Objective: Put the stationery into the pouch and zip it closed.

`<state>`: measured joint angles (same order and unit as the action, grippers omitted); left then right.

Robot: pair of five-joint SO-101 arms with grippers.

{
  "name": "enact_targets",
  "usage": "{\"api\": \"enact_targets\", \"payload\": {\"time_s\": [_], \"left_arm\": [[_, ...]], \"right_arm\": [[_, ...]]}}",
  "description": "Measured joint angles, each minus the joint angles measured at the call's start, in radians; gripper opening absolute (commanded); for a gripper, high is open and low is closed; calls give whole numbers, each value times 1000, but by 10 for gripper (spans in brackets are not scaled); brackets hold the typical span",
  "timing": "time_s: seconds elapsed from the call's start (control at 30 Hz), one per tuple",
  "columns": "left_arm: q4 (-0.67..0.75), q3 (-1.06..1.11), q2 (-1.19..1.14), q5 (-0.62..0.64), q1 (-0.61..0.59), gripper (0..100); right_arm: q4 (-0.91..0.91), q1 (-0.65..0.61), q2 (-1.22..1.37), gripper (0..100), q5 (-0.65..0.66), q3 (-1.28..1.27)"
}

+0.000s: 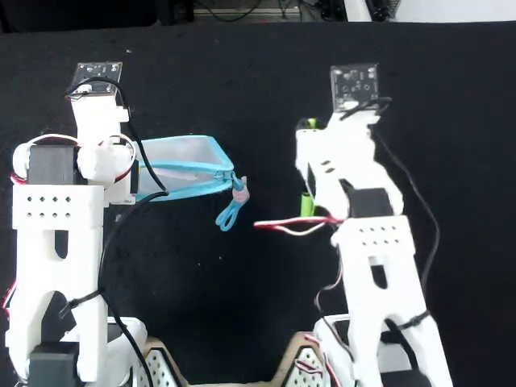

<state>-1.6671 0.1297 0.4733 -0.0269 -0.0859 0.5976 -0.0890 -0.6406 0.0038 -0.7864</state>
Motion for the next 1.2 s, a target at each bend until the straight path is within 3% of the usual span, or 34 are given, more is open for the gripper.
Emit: {"api": "enact_targets", "payload": {"time_s": [0.3, 0.63, 1.07, 1.2], "left_arm": [[0, 0, 0, 0, 0, 30], [0, 0, 0, 0, 0, 30], [0, 0, 0, 0, 0, 30], [0, 0, 0, 0, 0, 30]], "right_arm": [[0, -92, -95, 30, 0, -91], [0, -98, -95, 286, 0, -112], [9, -98, -87, 292, -2, -110], [144, -98, 43, 292, -2, 5]]}}
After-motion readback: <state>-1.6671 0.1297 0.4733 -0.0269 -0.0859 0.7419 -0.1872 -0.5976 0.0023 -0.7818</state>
